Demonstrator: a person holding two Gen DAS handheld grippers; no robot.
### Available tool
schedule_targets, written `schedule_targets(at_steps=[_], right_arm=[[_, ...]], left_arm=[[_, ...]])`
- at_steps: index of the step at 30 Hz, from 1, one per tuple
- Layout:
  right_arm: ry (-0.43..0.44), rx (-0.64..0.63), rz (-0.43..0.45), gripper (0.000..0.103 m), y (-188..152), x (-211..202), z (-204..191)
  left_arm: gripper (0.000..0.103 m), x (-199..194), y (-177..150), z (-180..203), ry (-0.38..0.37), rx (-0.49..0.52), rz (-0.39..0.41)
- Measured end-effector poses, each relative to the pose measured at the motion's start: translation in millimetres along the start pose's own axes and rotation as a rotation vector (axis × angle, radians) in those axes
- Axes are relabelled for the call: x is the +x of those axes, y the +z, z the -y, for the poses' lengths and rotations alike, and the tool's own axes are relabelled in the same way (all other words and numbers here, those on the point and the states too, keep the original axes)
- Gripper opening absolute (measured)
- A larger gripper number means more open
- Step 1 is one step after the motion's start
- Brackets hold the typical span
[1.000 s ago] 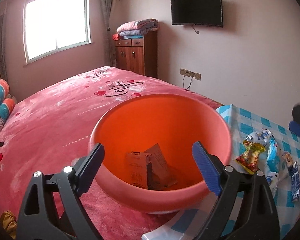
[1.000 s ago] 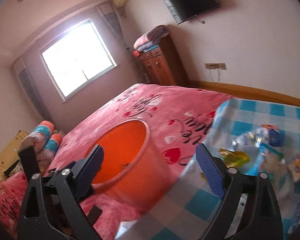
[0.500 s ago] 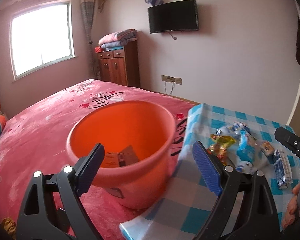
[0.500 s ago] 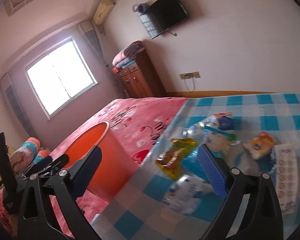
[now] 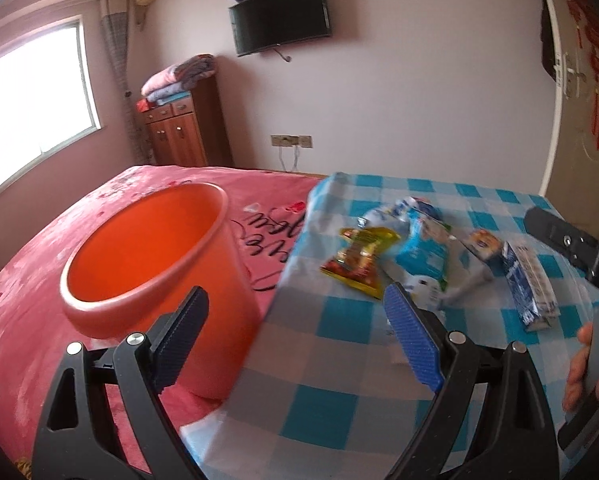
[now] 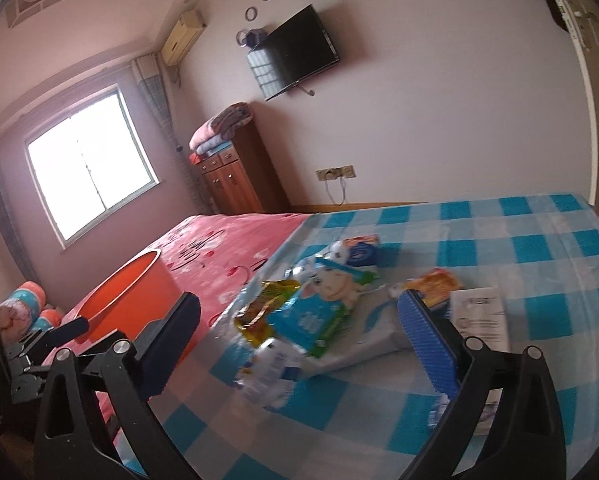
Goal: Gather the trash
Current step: 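Move both grippers back over the checkered cloth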
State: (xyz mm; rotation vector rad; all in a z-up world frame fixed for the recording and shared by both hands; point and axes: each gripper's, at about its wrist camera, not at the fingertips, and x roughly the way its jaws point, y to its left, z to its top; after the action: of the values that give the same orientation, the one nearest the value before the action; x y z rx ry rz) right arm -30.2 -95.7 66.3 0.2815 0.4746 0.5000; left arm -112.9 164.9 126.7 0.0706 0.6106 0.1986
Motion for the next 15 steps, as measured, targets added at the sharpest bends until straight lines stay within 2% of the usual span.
schedule_targets(at_steps=[9,15], right_arm=[[-0.041,0.055,-0.014,0.098,-7.8,-6.1,41.2],[-0.072,0.056,-0.046,0.098,-14.6,-7.0,66.3]], left_arm=[[0.090,12.0,-11.9,32.5,-0.061,0.043,-0.045],[0.090,12.7,-20.1,59.5,-0.093,0.108,-0.040]])
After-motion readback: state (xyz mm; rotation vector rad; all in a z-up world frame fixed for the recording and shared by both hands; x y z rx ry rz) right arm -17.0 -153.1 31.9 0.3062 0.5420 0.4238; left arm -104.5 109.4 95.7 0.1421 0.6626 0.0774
